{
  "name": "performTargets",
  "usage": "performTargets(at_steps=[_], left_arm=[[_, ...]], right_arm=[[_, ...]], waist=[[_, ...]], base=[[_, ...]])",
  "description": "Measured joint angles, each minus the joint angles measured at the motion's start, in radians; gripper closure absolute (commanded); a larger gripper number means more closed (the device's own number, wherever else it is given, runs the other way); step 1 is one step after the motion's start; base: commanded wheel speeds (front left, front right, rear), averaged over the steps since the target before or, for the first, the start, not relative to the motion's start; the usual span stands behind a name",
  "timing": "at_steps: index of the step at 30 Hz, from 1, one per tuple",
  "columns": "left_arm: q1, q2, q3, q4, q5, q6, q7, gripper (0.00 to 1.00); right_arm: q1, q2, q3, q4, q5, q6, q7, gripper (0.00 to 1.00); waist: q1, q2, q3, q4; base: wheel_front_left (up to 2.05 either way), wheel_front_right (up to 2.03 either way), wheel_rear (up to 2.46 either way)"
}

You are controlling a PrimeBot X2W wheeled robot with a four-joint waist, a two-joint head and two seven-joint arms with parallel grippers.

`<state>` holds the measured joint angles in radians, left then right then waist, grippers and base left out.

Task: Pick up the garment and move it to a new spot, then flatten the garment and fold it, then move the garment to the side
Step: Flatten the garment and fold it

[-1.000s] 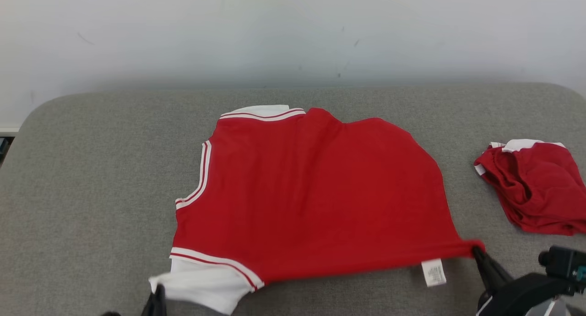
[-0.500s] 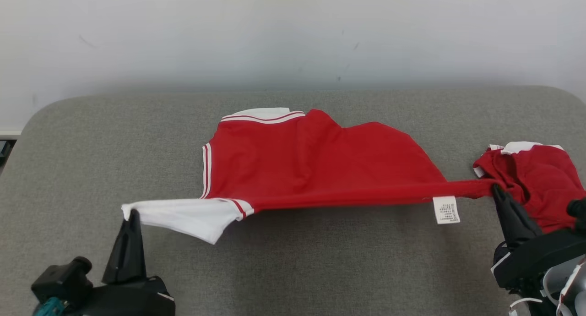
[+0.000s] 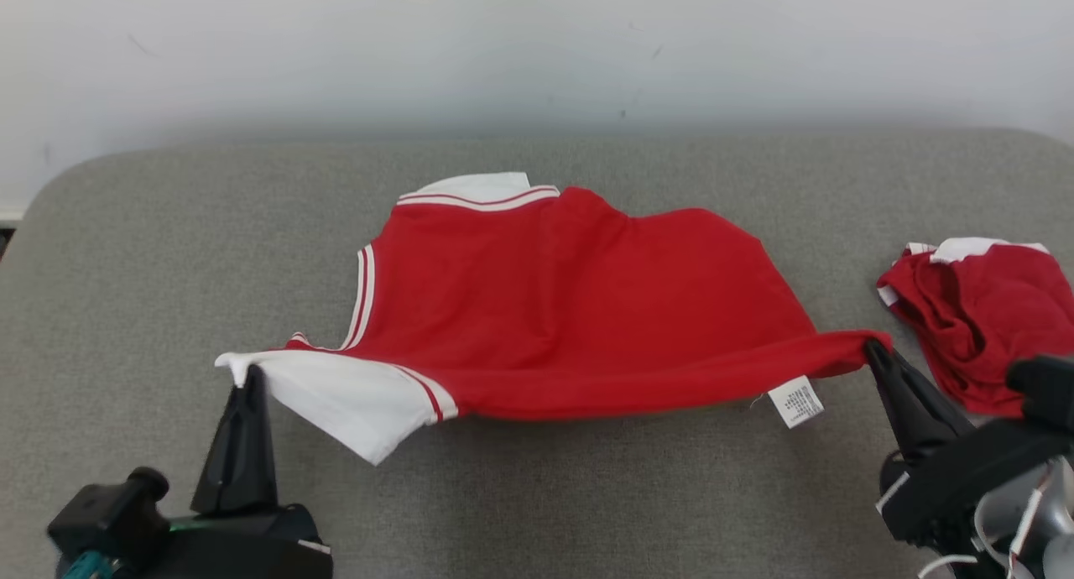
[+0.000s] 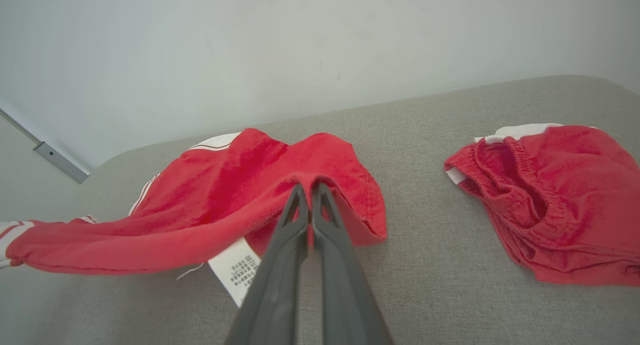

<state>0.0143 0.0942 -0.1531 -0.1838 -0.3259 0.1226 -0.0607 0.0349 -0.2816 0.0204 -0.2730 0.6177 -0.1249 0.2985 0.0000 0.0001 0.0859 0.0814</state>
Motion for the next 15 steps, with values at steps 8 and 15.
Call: performTargets(at_steps=[8, 15], left_arm=[[-0.215, 0.014, -0.031, 0.085, 0.009, -0.018, 0.110, 1.00], [-0.854, 0.000, -0.017, 0.263, 0.075, -0.038, 0.155, 1.00]], right_arm=[[-0.300, -0.053, 0.123, 0.098, -0.003, 0.035, 0.167, 1.00], [-0.935, -0.006, 0.055, 0.346, -0.037, 0.027, 0.179, 1.00]], waist=[[0.0001, 0.0000, 0.093, -0.003], [0.0006, 0.0002, 0.204, -0.012]], base=[[0.00, 0.00, 0.00], [0.00, 0.00, 0.00]])
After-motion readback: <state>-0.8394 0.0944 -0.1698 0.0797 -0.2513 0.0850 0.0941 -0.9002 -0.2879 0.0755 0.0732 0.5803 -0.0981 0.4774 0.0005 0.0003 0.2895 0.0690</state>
